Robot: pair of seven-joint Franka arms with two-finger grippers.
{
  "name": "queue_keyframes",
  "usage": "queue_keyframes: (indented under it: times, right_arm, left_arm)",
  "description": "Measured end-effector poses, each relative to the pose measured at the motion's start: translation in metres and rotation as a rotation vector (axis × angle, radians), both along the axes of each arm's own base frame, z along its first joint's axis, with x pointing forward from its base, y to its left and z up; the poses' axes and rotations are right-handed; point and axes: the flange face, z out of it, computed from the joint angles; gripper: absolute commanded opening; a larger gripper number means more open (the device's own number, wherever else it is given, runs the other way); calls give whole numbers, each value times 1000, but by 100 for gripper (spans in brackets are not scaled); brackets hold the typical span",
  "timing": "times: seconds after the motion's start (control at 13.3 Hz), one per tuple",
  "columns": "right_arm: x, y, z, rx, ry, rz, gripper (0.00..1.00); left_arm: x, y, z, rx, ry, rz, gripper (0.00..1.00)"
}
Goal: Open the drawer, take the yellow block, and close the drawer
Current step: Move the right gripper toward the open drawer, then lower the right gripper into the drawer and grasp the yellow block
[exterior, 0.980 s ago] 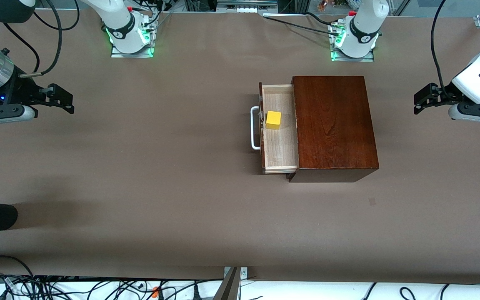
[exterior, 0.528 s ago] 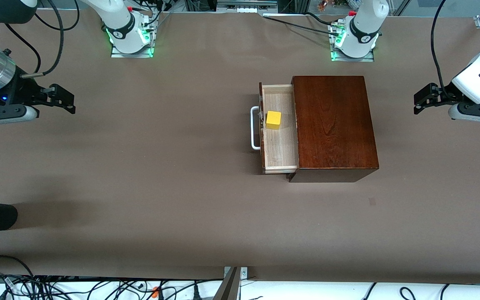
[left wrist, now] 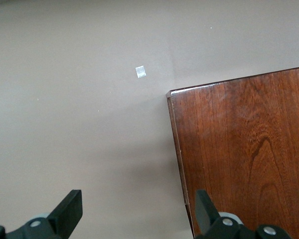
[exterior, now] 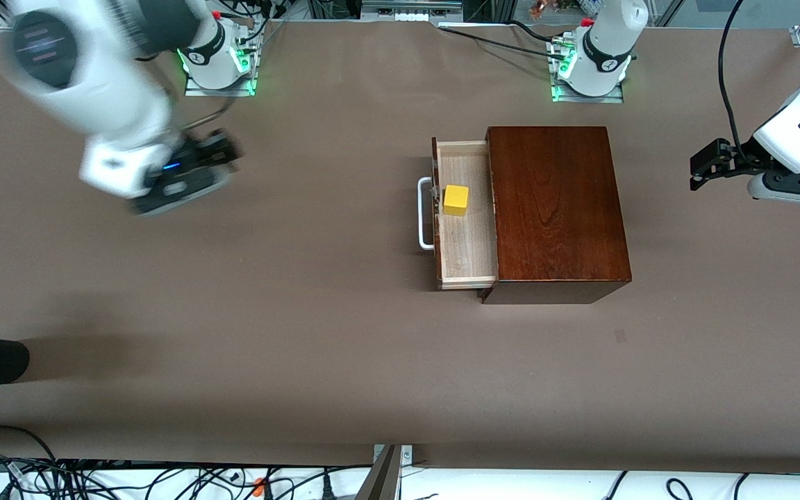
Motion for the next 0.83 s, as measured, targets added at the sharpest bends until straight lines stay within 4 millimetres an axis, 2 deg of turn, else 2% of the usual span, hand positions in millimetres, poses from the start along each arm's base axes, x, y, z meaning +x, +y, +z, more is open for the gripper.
queue_keyframes:
  times: [0.23,0.45,0.6,0.83]
  right_arm:
    - [-49,122,-16,57,-61,213,100]
    - [-85,223,-40,57,-99,384,100]
    - [-105,278,-63,31,-143,484,100]
    - [-124,330,-108,5,-216,614,100]
  left_arm:
    - [0,0,0,0,0,-1,100]
    - [0,0,0,0,1,0,100]
    - [0,1,0,0,1,1,100]
    - [0,1,0,0,1,2,100]
